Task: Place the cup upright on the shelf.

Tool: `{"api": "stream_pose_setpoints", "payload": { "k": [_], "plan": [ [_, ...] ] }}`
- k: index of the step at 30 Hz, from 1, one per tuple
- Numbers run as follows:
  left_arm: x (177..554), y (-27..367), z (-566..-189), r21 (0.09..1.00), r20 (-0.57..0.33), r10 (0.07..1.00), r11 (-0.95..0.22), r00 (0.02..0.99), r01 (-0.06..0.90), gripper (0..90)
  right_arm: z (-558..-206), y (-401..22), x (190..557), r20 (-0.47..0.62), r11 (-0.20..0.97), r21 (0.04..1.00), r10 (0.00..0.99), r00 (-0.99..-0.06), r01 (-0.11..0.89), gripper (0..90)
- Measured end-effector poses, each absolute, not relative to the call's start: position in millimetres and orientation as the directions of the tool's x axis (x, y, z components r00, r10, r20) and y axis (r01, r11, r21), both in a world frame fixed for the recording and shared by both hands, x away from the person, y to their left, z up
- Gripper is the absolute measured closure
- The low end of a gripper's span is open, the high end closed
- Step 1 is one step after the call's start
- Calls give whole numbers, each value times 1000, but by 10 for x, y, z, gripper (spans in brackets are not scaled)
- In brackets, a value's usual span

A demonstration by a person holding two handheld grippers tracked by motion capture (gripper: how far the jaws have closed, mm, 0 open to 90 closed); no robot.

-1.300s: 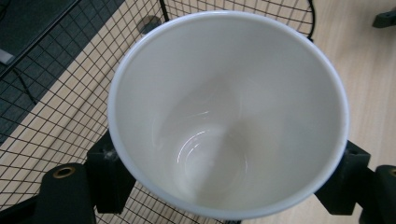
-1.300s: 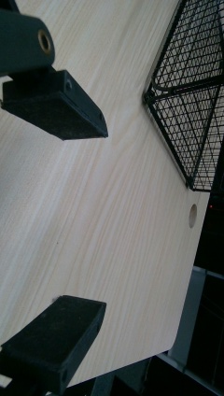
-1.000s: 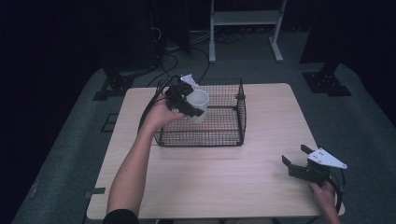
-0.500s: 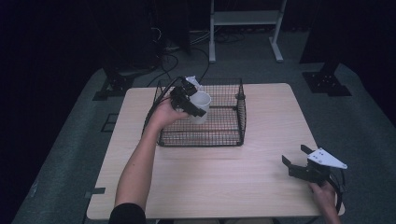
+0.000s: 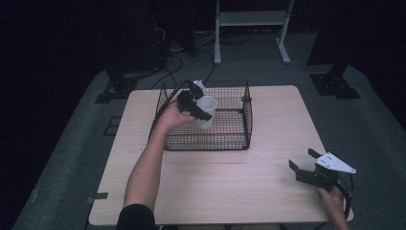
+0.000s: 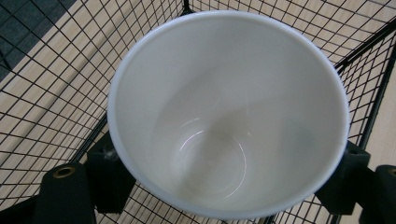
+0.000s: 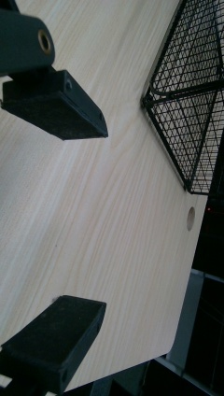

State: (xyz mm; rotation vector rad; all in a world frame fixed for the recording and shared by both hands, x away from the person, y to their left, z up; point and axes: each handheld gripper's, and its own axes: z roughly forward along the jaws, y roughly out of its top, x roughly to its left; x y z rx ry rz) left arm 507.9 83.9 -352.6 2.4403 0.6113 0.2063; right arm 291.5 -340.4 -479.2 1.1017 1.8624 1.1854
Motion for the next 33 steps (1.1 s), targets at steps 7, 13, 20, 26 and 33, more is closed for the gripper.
{"api": "stream_pose_setpoints", "payload": {
  "k": [7,13,20,26,33],
  "plan": [
    [5098,821,-3602,590,-8,474,-709,880,387,212,-4792,-3407,2915,-88,232,925,900,-426,300,131],
    [5124,801,-3666,580,-13,471,-715,882,391,211,-4792,-3407,2915,-88,232,925,900,-427,300,131],
    [5163,775,-3743,565,-32,472,-718,881,406,211,-4792,-3409,2914,-87,231,926,899,-428,297,131],
    [5200,771,-3814,557,-39,476,-720,879,415,211,-4792,-3409,2913,-87,231,927,899,-430,297,130],
    [5232,766,-3880,543,-50,479,-724,876,426,211,-4791,-3412,2912,-84,228,927,900,-429,297,131]
  ]
}}
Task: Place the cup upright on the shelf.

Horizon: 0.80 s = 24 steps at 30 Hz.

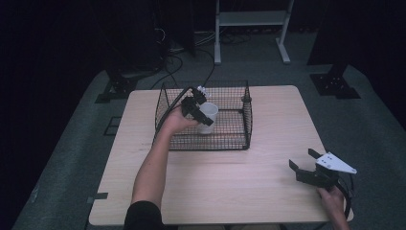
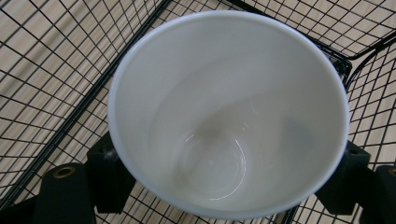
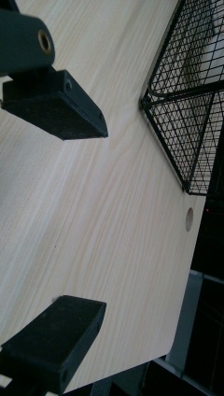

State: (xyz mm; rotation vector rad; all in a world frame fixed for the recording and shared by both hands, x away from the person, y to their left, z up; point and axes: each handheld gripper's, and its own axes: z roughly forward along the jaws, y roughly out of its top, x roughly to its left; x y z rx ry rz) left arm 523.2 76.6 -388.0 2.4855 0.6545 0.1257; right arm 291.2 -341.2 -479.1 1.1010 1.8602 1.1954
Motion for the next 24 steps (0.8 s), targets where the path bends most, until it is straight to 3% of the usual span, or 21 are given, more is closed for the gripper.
{"api": "stream_pose_setpoints", "payload": {
  "k": [24],
  "plan": [
    [5248,744,-3997,528,-59,477,-731,877,433,211,-4791,-3415,2909,-82,226,928,899,-430,295,131]
  ]
}}
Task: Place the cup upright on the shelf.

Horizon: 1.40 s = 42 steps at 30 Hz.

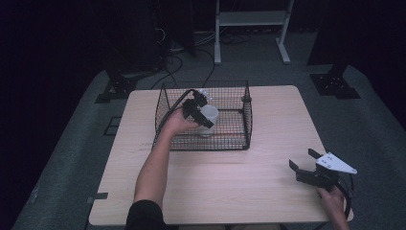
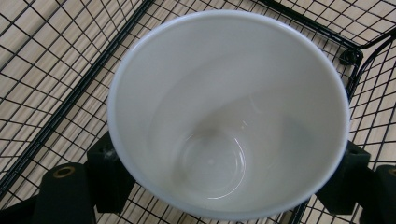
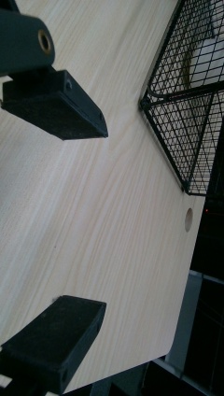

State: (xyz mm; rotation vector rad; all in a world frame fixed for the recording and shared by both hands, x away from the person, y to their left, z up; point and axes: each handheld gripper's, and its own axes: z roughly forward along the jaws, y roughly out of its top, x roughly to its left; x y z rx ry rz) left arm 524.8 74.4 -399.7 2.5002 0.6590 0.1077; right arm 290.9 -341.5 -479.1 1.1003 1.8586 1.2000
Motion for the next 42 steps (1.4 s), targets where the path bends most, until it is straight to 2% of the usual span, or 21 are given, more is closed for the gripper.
{"api": "stream_pose_setpoints", "payload": {
  "k": [22,36,42],
  "plan": [
    [5134,854,-4002,521,-48,469,-742,882,423,204,-4791,-3412,2918,-79,223,927,901,-426,301,131],
    [4996,888,-3846,572,-8,472,-721,882,391,101,-4791,-3415,2916,-77,222,927,902,-426,302,131],
    [4948,945,-3761,606,0,475,-700,880,378,96,-4790,-3416,2919,-72,217,927,903,-423,306,131]
  ]
}}
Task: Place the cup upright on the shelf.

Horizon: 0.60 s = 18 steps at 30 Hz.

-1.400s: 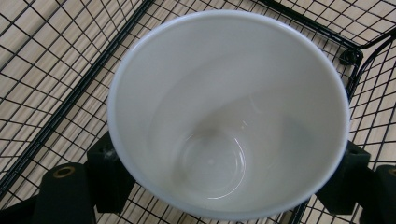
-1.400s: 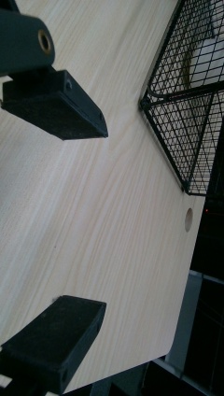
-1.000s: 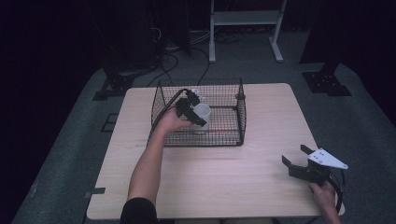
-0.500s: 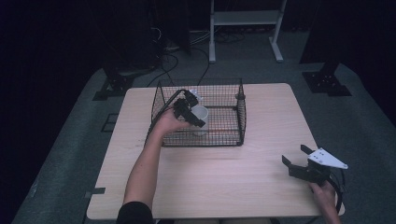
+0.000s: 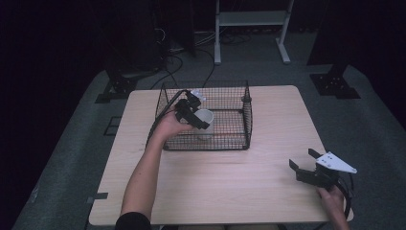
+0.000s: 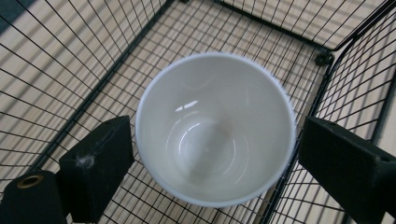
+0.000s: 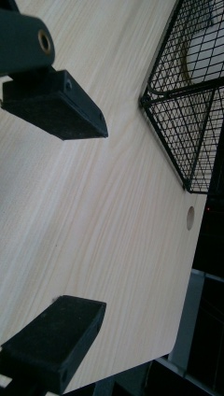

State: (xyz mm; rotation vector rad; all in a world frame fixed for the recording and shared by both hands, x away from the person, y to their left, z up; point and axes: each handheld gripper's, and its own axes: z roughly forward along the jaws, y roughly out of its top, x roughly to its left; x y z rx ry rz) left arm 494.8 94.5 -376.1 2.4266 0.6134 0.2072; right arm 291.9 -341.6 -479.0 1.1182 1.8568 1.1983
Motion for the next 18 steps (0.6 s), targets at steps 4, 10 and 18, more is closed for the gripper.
{"api": "stream_pose_setpoints", "payload": {
  "k": [4,10,18],
  "plan": [
    [4887,959,-3683,617,13,467,-700,884,361,95,-4790,-3417,2919,-72,217,927,904,-422,307,131],
    [4796,976,-3583,632,50,465,-700,884,333,90,-4790,-3418,2920,-71,215,927,904,-421,307,131],
    [4685,1012,-3479,652,76,464,-693,883,307,79,-4791,-3419,2921,-70,215,927,905,-420,308,131]
  ]
}}
